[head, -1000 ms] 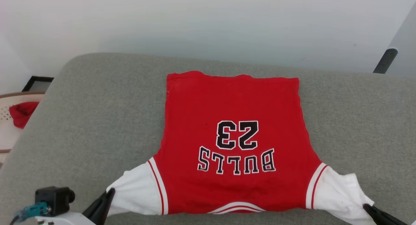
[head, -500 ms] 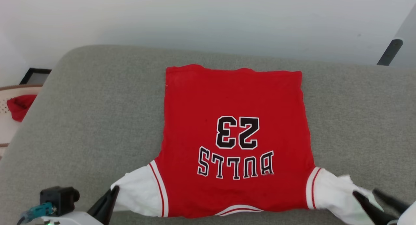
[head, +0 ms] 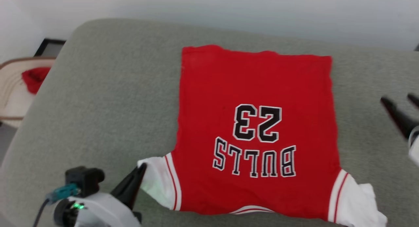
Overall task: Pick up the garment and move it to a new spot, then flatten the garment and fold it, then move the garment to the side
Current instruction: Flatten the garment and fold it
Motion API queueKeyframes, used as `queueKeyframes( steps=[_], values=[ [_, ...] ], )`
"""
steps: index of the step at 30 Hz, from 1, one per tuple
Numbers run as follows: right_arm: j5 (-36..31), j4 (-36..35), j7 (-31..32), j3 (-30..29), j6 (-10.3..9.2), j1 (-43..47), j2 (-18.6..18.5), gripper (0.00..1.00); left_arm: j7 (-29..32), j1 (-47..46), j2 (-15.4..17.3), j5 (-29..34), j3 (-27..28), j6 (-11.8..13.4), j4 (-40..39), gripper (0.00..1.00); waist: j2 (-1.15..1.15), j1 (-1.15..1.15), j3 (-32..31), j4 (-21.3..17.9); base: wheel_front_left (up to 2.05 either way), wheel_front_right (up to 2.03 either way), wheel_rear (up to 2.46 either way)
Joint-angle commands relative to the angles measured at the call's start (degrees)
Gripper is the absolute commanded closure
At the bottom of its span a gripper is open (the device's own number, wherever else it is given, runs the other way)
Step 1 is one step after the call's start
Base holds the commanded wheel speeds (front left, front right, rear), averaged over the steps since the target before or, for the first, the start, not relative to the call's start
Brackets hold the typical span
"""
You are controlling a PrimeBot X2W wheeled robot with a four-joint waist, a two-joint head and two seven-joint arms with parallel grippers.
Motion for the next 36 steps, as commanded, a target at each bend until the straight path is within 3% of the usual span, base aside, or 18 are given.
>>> queueKeyframes(
  steps=[1,15,30,32,36],
  values=[
    [-0.19,0.56,0.08,0.22,0.01,-1.07,-0.26,0.00,0.18,-0.73,-0.35,0.39,-0.08,-0.32,0.25,1.00,0.00,0.00,2.78,2.96,0.00,0.00,0.00],
    [-7.09,36.75,4.44,0.88,0.01,-29.94,-3.43,0.00,1.49,-10.90,-10.76,3.76,-4.91,-7.67,8.58,1.00,0.00,0.00,11.07,13.73,0.00,0.00,0.00],
    [-22.78,58.72,9.75,-4.91,0.01,-40.28,-2.29,0.00,0.14,-14.12,-16.08,3.47,-6.48,-12.54,15.10,1.00,0.00,0.00,15.48,19.04,0.00,0.00,0.00],
    [-24.42,60.22,10.28,-5.82,0.02,-40.40,-1.46,1.00,-0.12,-14.18,-16.36,3.28,-6.48,-12.97,15.73,1.00,0.00,0.00,15.48,19.10,0.00,0.00,0.00],
    [-26.83,61.24,9.96,-7.07,0.02,-40.79,-1.04,1.00,-0.52,-14.04,-16.52,2.87,-6.15,-13.37,16.94,1.00,0.00,0.00,14.94,18.72,0.00,0.00,0.00]
  ],
)
